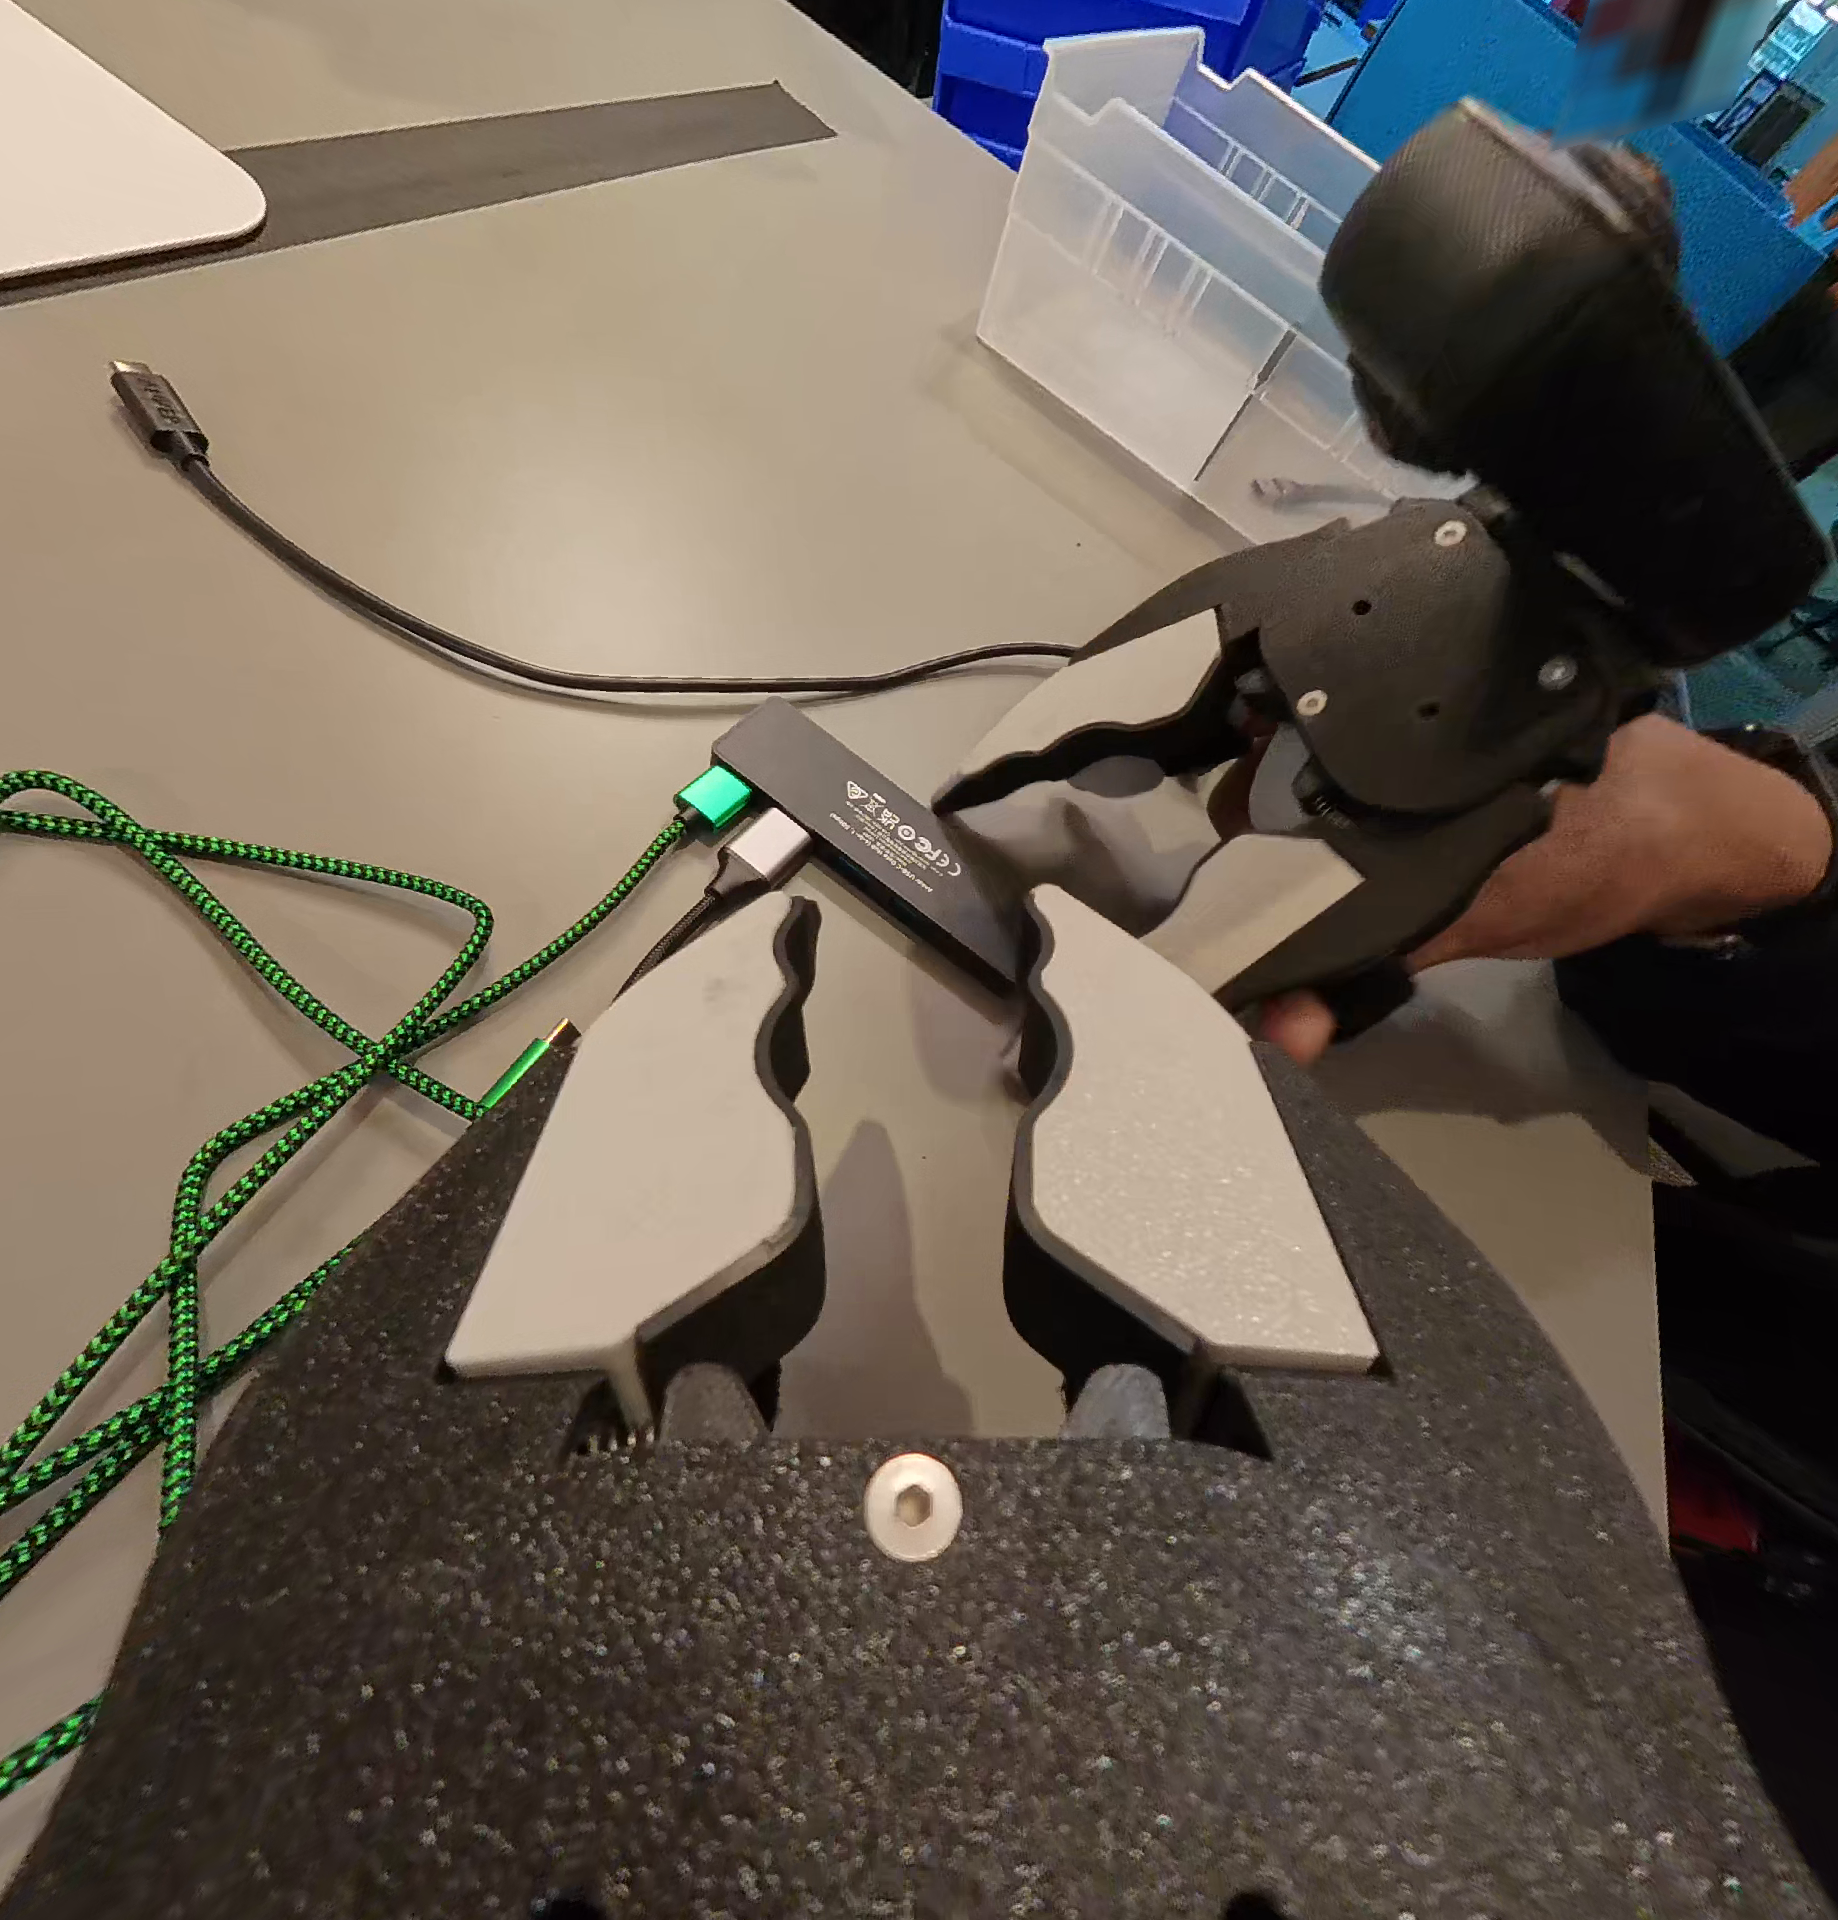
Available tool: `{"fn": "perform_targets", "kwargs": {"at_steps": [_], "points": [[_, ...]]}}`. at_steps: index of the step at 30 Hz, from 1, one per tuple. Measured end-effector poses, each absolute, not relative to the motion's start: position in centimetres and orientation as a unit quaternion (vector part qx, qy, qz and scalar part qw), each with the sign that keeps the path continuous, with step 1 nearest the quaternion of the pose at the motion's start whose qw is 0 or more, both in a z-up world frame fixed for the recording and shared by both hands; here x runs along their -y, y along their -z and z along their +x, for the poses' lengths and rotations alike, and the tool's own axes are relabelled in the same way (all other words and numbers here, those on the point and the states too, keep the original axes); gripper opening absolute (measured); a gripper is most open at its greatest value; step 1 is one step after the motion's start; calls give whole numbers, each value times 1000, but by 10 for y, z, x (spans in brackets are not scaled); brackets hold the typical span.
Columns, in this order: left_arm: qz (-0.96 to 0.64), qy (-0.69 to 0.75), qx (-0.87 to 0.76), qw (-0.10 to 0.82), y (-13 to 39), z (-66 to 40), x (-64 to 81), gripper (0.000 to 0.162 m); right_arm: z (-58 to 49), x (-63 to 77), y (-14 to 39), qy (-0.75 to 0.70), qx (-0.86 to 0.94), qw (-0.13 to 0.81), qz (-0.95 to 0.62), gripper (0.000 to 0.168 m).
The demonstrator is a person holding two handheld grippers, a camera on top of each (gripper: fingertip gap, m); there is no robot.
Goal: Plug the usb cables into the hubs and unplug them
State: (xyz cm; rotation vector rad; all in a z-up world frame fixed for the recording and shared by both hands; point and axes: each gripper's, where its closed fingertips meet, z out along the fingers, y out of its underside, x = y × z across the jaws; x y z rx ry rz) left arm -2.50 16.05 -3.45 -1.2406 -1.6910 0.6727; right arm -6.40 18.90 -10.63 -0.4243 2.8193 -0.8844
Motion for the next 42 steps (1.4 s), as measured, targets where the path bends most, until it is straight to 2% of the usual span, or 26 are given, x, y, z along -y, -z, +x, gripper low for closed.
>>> {"fn": "perform_targets", "kwargs": {"at_steps": [1,5,10,14,22,29,33,38,42], "points": [[-503,-273,685,452,35,-25,-161,37,-67,-185,109,295,-943,44,-148,82],[-505,-275,686,445,37,-25,-160,37,-64,-181,107,290,-942,53,-159,55],[-518,-294,693,405,41,-21,-153,37,-73,-184,106,296,-936,63,-179,45],[-540,-313,693,360,41,-14,-145,37,-84,-188,100,326,-917,31,-227,38],[-544,-275,693,384,46,-13,-145,38,-79,-186,67,435,-853,16,-287,36],[-514,-161,701,467,59,-10,-160,38,-55,-192,42,517,-785,9,-342,35],[-471,-93,669,567,44,-12,-175,24,-48,-195,38,537,-768,30,-350,35],[-471,-93,651,588,39,-14,-180,11,-49,-194,44,529,-774,27,-347,34],[-496,-111,637,579,33,-13,-185,7,-48,-194,44,514,-788,78,-329,32]]}}
